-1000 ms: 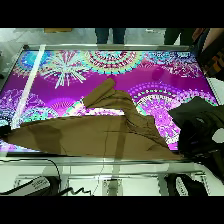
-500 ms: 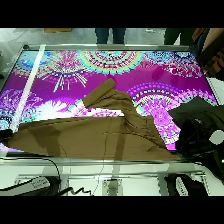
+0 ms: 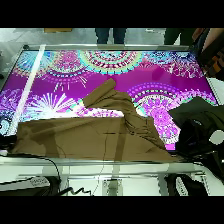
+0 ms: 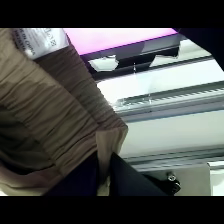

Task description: Fold the clothes and pants, and hang the long-sleeved shirts on hangers.

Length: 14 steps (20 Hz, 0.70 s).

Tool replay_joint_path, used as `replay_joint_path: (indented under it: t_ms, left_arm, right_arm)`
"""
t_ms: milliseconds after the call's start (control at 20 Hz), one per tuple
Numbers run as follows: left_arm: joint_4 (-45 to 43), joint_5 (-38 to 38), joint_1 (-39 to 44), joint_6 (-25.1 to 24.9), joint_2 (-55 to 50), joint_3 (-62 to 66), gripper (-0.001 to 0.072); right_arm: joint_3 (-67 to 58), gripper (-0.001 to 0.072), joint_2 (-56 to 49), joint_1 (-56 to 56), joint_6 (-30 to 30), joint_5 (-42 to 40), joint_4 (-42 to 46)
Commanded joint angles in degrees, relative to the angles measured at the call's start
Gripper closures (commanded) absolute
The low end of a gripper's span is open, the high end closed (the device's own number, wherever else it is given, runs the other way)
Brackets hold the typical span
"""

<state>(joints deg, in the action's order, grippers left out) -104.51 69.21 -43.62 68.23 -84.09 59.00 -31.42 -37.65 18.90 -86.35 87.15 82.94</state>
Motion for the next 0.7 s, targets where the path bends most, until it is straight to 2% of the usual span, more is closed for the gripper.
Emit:
replay_joint_path:
  t_ms: [0,50,200,350,500,650]
  left_arm:
    - [-0.48,-2.82,-0.17,1.7,-0.76,0.44,0.0117]
    - [-0.5,-3.13,-0.17,3.3,-0.76,1.05,0.0116]
    - [-0.48,-3.17,-0.17,7.76,-0.66,5.05,0.0118]
    - [0.61,-3.21,0.13,12.96,0.46,10.54,0.0118]
    - [6.64,-4.35,0.17,13.0,2.25,13.18,0.0118]
    - [9.49,-4.87,0.17,13.0,3.02,13.18,0.0118]
  right_arm:
    - [-0.31,0.0334,0.02,-0.02,0.07,-2.67,-0.22]
    - [-0.83,0.0264,0.0,-0.02,0.09,-3.43,-0.22]
    - [-4.09,0.0259,0.0,-0.02,0.09,-5.77,-0.17]
    - [-6.95,0.0259,-0.42,-0.02,0.39,-13.68,-0.2]
    - [-7.21,0.0249,-5.55,0.02,3.65,-19.41,-0.24]
    - [-8.33,0.0264,-16.63,0.04,11.76,-17.44,-4.24]
